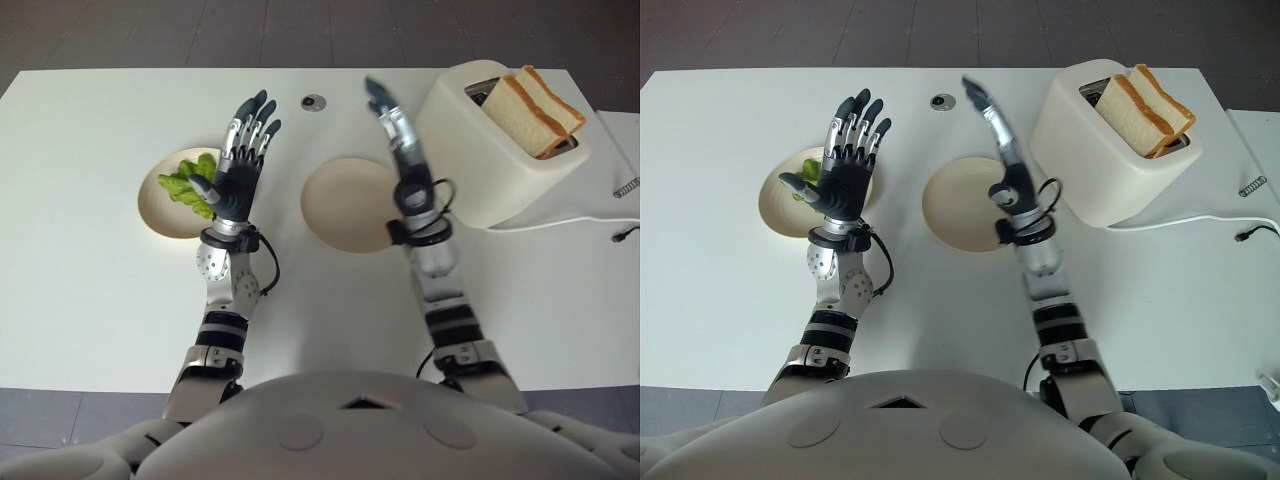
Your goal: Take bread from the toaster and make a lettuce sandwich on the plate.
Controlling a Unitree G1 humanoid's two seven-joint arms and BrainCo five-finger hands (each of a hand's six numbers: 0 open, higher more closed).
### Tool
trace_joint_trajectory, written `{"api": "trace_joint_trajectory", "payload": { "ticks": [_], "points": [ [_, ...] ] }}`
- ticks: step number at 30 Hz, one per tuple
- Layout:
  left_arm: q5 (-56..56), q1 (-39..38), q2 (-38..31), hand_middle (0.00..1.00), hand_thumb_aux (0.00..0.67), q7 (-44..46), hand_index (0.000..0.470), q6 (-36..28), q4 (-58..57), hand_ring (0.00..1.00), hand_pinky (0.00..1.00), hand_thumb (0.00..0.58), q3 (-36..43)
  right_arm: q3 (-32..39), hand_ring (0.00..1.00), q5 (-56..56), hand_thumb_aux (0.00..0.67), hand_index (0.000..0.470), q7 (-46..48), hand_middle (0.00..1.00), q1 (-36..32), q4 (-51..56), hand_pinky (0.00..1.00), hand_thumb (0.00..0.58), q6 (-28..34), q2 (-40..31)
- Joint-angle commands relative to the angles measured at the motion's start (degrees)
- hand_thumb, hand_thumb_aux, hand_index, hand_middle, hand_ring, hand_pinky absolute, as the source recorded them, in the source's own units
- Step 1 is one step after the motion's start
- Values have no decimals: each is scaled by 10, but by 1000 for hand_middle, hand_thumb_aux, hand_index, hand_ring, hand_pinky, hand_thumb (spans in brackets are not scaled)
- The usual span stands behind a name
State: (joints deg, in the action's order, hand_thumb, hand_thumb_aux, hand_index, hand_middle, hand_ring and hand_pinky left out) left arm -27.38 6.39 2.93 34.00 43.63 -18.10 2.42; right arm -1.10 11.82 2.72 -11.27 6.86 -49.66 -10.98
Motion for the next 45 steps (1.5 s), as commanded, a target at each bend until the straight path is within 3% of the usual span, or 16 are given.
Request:
{"api": "trace_joint_trajectory", "payload": {
  "ticks": [1, 8, 12, 17, 24, 34, 36, 38, 39, 40, 41, 43, 45],
  "points": [
    [15, 0, 33, 0, 0, 1, 0, 9, -7, 0, 0, 0, 10, -96, 0, -21, 0, 0, 15, 0, -16, -63, 0, 0, 29, -108],
    [17, 2, 41, 0, 0, -4, 0, 27, -26, 0, 0, 0, 11, -199, 0, 79, 0, 0, -23, 0, -31, -1, 0, 0, 92, -241],
    [16, 3, 41, 0, 0, -4, 0, 33, -35, 0, 0, 0, 12, -185, 0, 132, 0, 0, -28, 0, -45, 118, 0, 0, 178, -302],
    [8, 2, 41, 0, 0, -7, 0, 38, -36, 0, 0, 0, 7, -155, 0, 75, 0, 0, 70, 0, -35, 186, 0, 0, 248, -335],
    [7, -1, 41, 0, 0, -8, 0, 41, -39, 0, 0, 0, 9, -149, 0, 26, 0, 0, 133, 0, -5, 185, 0, 0, 276, -359],
    [7, -5, 39, 0, 0, -8, 0, 42, -39, 0, 0, 0, 10, -131, 0, 14, 0, 0, 131, 0, -13, 241, 0, 0, 273, -368],
    [8, -6, 39, 0, 0, -8, 0, 41, -37, 0, 0, 0, 11, -128, 0, 10, 50, 35, 132, 0, -16, 247, 0, 83, 271, -368],
    [7, -8, 39, 0, 0, -8, 0, 41, -37, 0, 0, 0, 11, -126, 0, 6, 171, 120, 132, 0, -18, 251, 0, 258, 268, -368],
    [7, -8, 39, 0, 0, -8, 0, 41, -36, 0, 0, 0, 11, -126, 0, 3, 187, 131, 131, 0, -18, 254, 0, 278, 267, -370],
    [7, -9, 39, 0, 0, -8, 0, 41, -36, 0, 0, 0, 12, -126, 0, 0, 234, 164, 129, 0, -19, 257, 0, 334, 265, -372],
    [7, -10, 39, 0, 0, -8, 0, 40, -35, 0, 0, 0, 12, -125, 0, -3, 349, 245, 128, 0, -20, 256, 0, 447, 262, -373],
    [8, -10, 39, 0, 0, -9, 0, 40, -34, 0, 0, 0, 12, -124, 0, -10, 415, 291, 126, 0, -21, 251, 0, 496, 256, -371],
    [8, -10, 39, 0, 0, -9, 0, 40, -34, 0, 0, 0, 12, -126, 0, -17, 610, 428, 118, 0, -22, 245, 0, 575, 250, -370]
  ]
}}
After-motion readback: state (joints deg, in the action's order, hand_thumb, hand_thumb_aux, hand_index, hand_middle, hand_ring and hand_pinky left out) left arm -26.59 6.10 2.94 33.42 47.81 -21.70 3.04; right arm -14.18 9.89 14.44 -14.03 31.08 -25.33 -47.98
